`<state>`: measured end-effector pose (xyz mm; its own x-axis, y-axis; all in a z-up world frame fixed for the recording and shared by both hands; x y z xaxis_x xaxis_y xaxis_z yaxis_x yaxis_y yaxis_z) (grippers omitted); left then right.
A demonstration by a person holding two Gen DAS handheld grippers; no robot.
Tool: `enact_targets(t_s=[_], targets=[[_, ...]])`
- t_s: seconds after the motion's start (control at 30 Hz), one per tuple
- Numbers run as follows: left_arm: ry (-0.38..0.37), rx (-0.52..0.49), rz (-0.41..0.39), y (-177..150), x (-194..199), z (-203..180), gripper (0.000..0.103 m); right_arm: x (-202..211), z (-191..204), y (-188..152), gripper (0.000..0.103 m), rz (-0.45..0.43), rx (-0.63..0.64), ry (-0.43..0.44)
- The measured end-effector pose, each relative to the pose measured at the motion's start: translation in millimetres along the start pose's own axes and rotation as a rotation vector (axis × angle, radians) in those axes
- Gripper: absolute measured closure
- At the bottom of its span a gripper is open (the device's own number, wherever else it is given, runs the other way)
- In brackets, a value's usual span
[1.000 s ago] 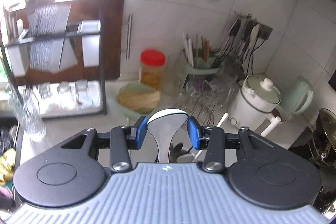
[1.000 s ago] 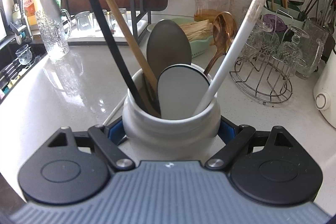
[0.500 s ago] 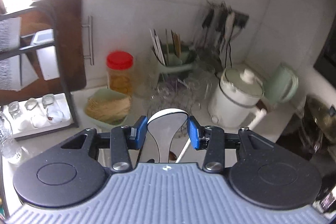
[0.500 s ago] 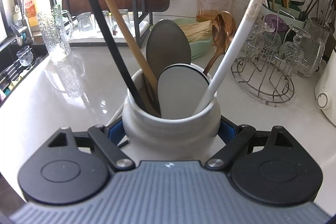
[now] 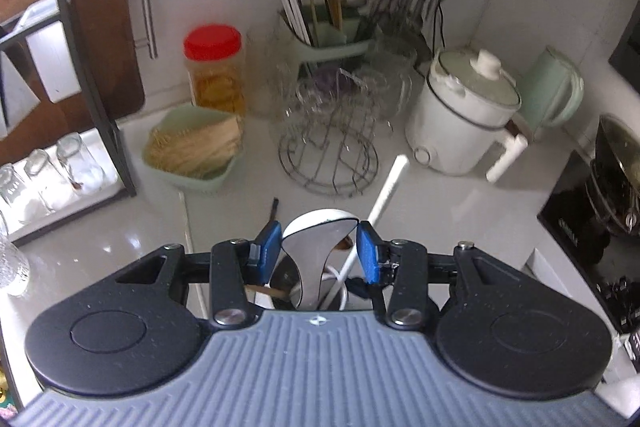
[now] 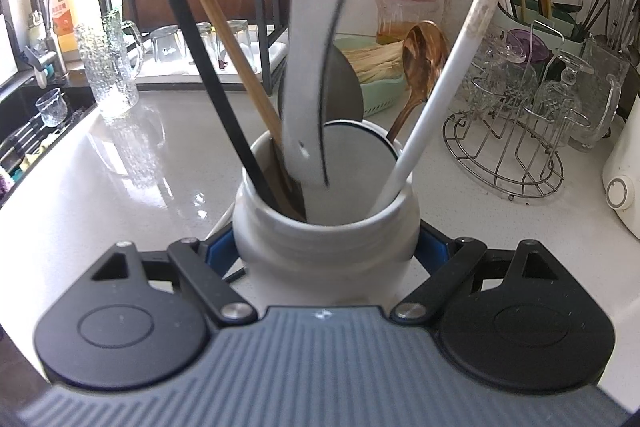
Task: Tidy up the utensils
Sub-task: 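Lower the white spoon into the crock held by the right tool, then open the left tool to release the spoon in the crock, then move the left tool back to the white stick on the counter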
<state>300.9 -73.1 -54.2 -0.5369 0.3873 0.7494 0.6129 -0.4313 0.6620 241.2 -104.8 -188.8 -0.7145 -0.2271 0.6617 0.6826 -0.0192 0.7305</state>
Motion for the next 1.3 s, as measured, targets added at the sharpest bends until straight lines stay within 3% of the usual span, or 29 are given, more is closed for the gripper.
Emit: enact_targets(t_s=[0.33, 0.37, 0.47, 0.67, 0.9, 1.3], targets=[[-0.077, -0.078, 0.211, -11, -29, -8, 0.057, 1, 0, -1, 0.012, -0.002, 0.01, 0.012], [-0.087, -0.078, 0.234, -13, -33, -8, 0.062, 1, 0, -1, 0.012, -0.003, 0.01, 0.013], [-0.109, -0.083, 0.298, -17, -45, -8, 0.063, 1, 0, -1, 0.012, -0.007, 0.015, 0.015], [-0.122, -0.078, 0.353, -23, -61, -12, 0.065, 1, 1, -2, 0.012, -0.008, 0.016, 0.013], [-0.113, -0.059, 0.344, -20, -63, -13, 0.065, 1, 1, -2, 0.012, -0.011, 0.021, 0.021], [-0.048, 0.01, 0.175, 2, -22, -1, 0.062, 1, 1, -1, 0.012, -0.022, 0.019, 0.029]])
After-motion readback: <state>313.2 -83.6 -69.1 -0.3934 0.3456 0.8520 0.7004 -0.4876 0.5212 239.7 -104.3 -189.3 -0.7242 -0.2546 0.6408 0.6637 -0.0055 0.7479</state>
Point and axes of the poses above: each gripper's, at about its wrist camera, not at the fingertips, and x roughly against the way its jaws point, z to its left, y to its top, the point moved 7 cm from there along -x, roughly the way its jaws point, and after that the axes turned 13 degrees about -x, right-handed, at the moved point
